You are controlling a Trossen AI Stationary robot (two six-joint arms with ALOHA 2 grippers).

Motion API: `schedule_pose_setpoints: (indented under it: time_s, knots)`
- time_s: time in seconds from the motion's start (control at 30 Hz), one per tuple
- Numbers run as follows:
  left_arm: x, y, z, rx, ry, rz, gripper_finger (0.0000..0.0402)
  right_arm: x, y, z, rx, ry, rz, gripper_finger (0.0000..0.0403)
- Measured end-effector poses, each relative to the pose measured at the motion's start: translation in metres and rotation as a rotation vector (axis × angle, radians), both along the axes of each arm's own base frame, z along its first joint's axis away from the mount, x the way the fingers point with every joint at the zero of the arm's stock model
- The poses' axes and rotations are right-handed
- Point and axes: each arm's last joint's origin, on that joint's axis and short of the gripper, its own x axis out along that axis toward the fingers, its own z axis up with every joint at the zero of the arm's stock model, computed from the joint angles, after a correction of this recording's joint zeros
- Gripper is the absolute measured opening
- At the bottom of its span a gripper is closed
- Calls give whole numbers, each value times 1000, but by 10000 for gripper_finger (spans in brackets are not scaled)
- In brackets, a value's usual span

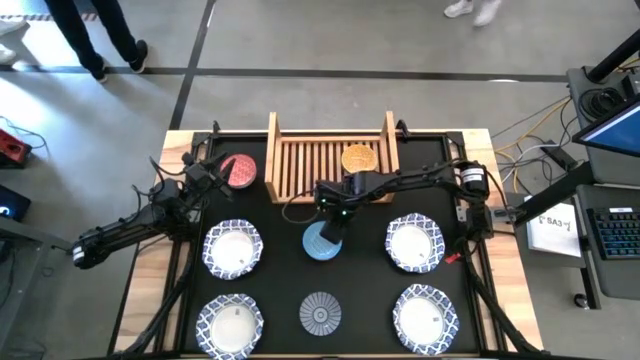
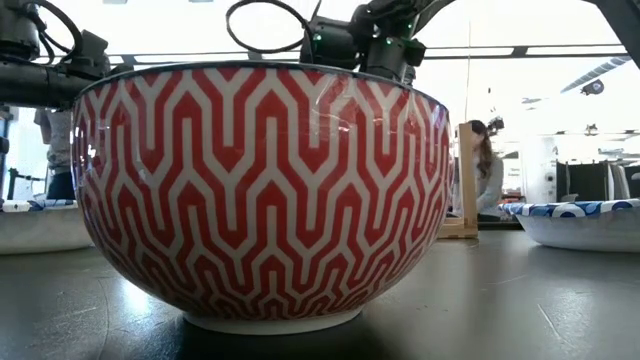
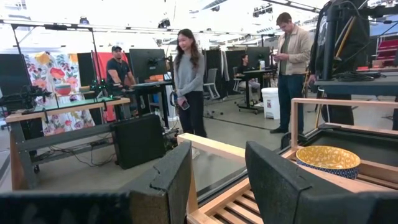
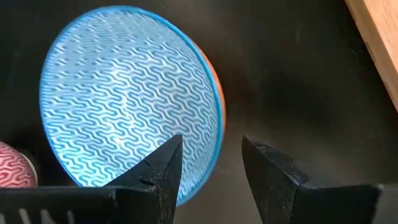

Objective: Place and stack bowls onto a shelf
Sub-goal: Stack the light blue patterned bowl on top of the yellow patterned bowl on the shelf

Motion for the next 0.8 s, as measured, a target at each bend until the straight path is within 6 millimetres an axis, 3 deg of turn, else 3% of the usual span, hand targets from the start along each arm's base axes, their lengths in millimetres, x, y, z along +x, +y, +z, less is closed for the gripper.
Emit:
schedule_pose_setpoints:
  time_s: [0.47,0.8]
  knots:
    - [0,0,0,0,0,0,134,0,0,-20,-21,-83,38,127]
    - [0,0,0,0,0,0,134,-1,0,-27,-30,-110,50,67]
